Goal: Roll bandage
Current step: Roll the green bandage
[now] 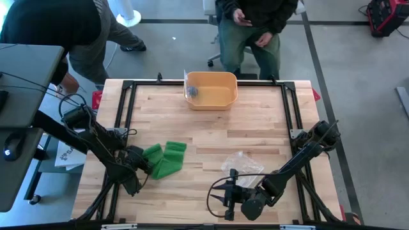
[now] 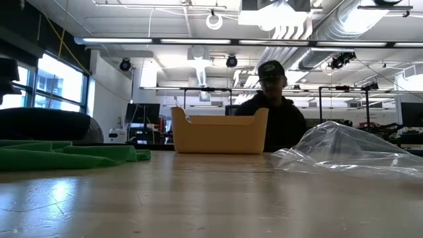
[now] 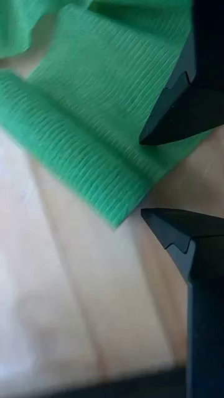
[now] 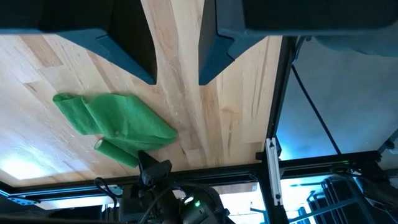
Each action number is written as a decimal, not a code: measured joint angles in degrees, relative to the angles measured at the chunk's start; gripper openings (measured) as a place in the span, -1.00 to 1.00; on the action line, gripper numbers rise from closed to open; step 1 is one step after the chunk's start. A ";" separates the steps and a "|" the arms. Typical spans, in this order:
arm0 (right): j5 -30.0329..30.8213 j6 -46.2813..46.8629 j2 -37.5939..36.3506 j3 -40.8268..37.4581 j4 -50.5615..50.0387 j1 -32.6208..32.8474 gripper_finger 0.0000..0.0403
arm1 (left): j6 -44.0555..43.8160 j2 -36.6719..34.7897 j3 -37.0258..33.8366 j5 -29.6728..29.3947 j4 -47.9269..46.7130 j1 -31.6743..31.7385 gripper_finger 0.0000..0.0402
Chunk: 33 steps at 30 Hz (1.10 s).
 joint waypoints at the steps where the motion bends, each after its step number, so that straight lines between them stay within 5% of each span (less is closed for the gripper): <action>1: 0.00 0.00 0.00 0.00 0.00 0.00 -0.46 | 0.01 -0.76 -0.05 0.04 -1.23 0.00 -0.14; 10: 0.02 0.00 0.00 -0.01 0.00 -0.04 -0.46 | 0.25 -7.19 -0.14 -1.37 -5.54 1.15 -0.14; 19: 0.02 0.08 0.00 0.00 0.23 -0.02 -0.46 | 0.40 -10.28 -7.31 -3.98 7.21 2.25 -0.14; 33: 0.02 0.03 0.00 0.00 0.17 0.00 -0.46 | 0.64 -10.27 -7.84 -7.86 6.45 2.25 -0.14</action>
